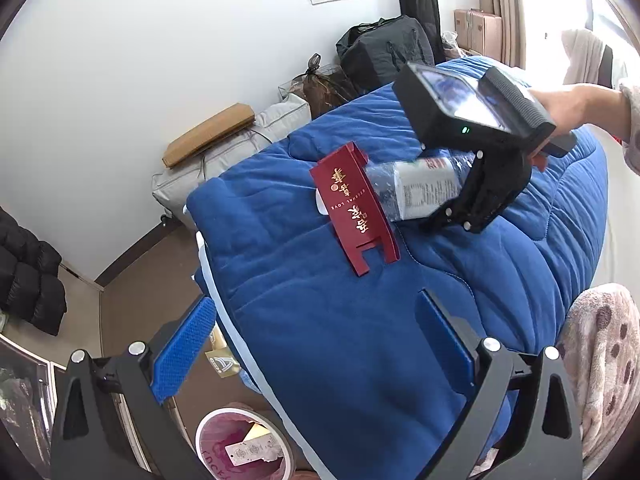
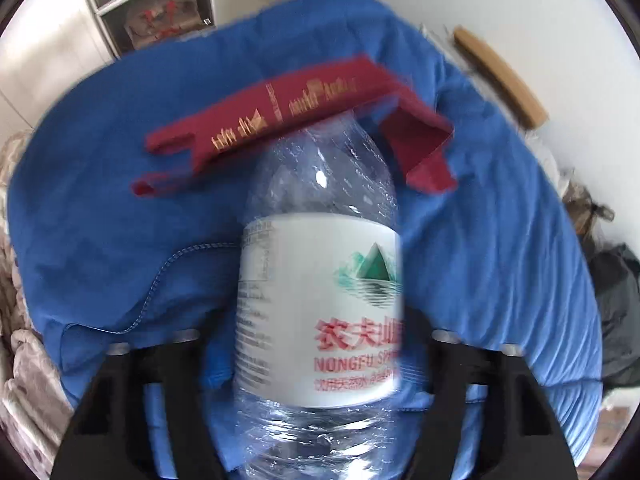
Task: Collect trash
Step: 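Grasp the clear water bottle around its label with the right gripper, then grasp the red card with the left gripper while the right gripper holds the bottle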
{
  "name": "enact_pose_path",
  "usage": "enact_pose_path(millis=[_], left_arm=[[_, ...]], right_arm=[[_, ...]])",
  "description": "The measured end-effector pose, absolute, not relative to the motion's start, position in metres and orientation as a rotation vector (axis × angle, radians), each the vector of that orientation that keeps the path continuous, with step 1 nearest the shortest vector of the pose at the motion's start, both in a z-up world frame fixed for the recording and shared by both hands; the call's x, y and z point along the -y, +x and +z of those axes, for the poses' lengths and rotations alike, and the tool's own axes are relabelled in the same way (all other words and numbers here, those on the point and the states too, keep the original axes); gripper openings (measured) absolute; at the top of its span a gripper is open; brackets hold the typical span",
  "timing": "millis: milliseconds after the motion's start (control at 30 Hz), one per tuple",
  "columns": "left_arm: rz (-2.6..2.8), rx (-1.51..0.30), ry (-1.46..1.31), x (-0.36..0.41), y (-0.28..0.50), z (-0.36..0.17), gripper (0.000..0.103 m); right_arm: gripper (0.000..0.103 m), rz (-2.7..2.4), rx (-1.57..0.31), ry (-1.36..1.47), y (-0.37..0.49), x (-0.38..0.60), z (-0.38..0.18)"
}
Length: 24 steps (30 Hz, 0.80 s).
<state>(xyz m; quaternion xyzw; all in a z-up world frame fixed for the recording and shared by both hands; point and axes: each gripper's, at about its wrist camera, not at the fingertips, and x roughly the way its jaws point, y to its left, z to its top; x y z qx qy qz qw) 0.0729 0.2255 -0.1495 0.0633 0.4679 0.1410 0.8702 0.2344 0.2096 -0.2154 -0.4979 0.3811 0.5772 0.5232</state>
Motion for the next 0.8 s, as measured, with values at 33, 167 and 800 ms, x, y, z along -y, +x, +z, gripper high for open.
enact_pose_path(millis=[33,167,800], left_arm=[[0.295,-0.979,0.133,-0.226,0.075,-0.151,0.098],[0.281,-0.982,0.127,-0.223,0.083,-0.155,0.098],[0.363,-1.046,0.189,-0.199,0.194,-0.214,0.098]], right_arm=[[0.061,1.379,-0.918,-1.198,0.235,-0.207,-0.217],[0.061,1.365,-0.919,-1.192,0.239,-0.191,-0.209],[0.061,1.200,-0.965,-0.964,0.300,-0.034,-0.176]])
